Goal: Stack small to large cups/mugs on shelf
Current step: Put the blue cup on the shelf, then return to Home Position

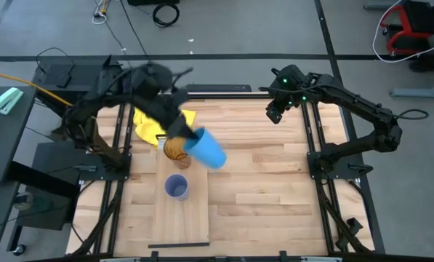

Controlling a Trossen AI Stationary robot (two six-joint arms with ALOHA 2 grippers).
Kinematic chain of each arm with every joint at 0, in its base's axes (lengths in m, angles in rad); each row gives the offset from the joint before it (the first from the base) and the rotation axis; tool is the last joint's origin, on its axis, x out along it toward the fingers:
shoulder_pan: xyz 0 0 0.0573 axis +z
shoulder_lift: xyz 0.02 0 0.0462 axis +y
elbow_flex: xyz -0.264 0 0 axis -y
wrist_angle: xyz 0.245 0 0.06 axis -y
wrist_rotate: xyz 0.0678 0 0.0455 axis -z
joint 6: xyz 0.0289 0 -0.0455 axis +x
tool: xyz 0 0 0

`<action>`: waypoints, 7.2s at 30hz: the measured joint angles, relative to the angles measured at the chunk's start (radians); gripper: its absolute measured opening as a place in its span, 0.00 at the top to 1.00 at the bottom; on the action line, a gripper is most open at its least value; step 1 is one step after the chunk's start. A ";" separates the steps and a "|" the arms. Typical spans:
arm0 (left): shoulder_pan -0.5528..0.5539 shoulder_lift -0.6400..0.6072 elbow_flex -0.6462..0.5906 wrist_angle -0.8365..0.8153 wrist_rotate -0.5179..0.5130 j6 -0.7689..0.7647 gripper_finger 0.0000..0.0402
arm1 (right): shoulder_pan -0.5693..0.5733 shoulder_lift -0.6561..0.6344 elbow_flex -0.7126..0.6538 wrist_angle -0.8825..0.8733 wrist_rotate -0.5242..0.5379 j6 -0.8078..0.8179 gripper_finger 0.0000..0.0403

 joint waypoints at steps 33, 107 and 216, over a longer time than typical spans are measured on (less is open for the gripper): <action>-0.697 0.003 -0.218 -0.262 -0.341 -0.819 0.97 | 0.000 0.000 0.000 0.005 0.000 0.122 0.77; -0.756 0.059 -0.492 -0.090 -0.487 -0.649 0.97 | 0.000 0.000 0.000 0.137 0.056 0.022 0.77; -0.597 -0.145 -0.012 -0.250 -1.350 0.159 0.98 | 0.003 0.000 0.000 0.134 -0.027 0.078 0.77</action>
